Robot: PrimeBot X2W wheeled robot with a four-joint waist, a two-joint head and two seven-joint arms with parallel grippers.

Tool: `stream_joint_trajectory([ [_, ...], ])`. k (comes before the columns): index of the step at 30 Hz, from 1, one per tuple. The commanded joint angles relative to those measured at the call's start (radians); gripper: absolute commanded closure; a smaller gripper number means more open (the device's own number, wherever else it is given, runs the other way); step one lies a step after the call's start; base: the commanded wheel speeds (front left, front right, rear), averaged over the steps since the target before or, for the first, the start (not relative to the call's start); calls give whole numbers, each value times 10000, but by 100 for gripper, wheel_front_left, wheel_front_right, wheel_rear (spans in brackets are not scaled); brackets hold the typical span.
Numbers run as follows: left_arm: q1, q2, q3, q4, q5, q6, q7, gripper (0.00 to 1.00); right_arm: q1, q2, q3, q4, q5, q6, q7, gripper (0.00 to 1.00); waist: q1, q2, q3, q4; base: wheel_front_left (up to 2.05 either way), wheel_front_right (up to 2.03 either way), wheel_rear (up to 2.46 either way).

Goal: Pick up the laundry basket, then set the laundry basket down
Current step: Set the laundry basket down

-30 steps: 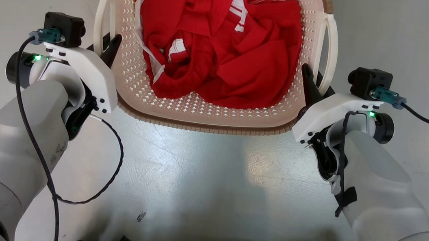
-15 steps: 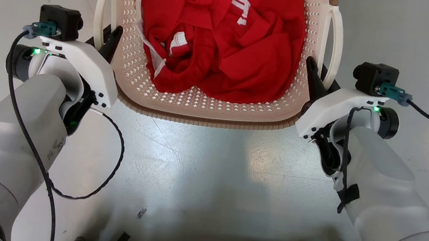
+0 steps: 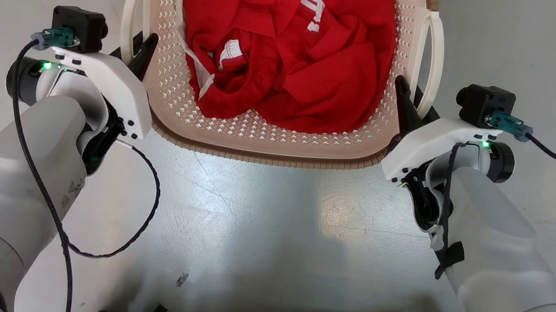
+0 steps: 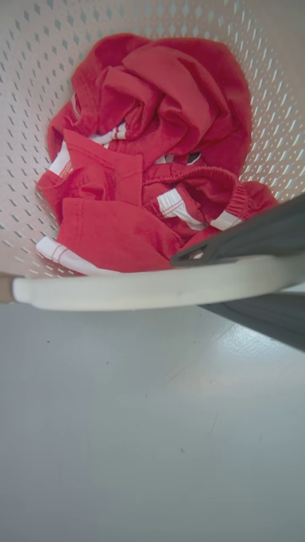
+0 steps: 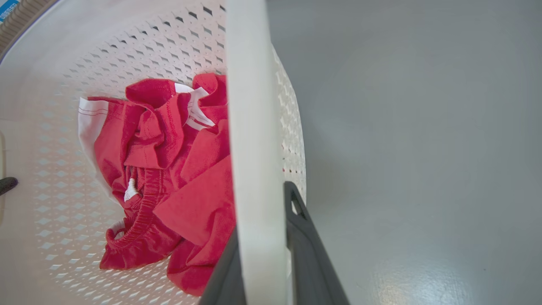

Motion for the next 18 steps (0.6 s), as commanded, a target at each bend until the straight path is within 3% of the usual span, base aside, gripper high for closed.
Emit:
stream_joint_trajectory([
  [1,75,681,174,147,118,12,-62,100,643,13,130,-120,-58,159,-139,100,0,0,-14,-5,0,0,0],
  [18,65,761,-122,220,-8,12,94,100,643,13,695,-24,638,159,-139,100,0,0,49,-73,0,0,0],
])
